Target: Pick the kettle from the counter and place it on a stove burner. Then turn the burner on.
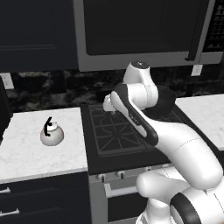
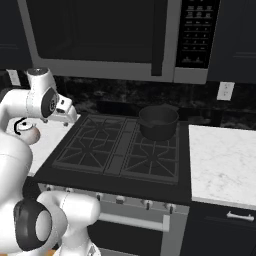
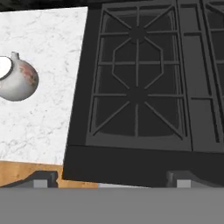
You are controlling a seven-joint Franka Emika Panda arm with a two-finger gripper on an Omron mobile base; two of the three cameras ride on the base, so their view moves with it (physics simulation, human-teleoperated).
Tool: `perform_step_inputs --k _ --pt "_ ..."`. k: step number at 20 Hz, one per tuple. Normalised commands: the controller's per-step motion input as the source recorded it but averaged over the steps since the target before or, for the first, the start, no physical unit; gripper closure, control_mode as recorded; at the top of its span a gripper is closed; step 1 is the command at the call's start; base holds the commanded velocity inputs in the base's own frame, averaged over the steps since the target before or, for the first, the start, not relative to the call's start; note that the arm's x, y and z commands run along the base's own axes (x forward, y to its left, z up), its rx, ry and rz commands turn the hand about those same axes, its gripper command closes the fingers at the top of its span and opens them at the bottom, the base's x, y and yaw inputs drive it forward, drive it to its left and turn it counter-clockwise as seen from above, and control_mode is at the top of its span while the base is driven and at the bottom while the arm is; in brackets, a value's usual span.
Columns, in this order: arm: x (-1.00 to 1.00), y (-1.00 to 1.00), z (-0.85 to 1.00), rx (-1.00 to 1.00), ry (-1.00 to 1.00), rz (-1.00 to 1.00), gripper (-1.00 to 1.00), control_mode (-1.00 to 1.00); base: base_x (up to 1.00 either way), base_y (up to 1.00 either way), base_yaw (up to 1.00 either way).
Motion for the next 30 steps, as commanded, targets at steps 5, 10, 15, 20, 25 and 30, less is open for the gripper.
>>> perform_step_inputs --k 5,10,15,20,25,30 --pt "-0.19 0.67 -0.03 0.07 -0.06 0.00 -1.00 -1.00 0.00 0.00 0.00" --pt "-0.47 0.57 -0.08 0.04 -0.22 0.00 -1.00 -1.00 0.00 0.00 0.00" --pt "-0.33 0.59 -0.01 0.02 -0.21 0.00 -1.00 -1.00 0.00 0.00 0.00" --pt "-0.06 0.61 0.00 0.00 -0.01 0.00 -1.00 -1.00 0.00 0.00 0.00" --pt "0.00 0.62 0.00 0.00 0.04 0.00 -1.00 -1.00 0.00 0.00 0.00" --pt "0.03 0.59 0.00 0.00 0.09 0.00 -1.00 -1.00 0.00 0.00 0.00"
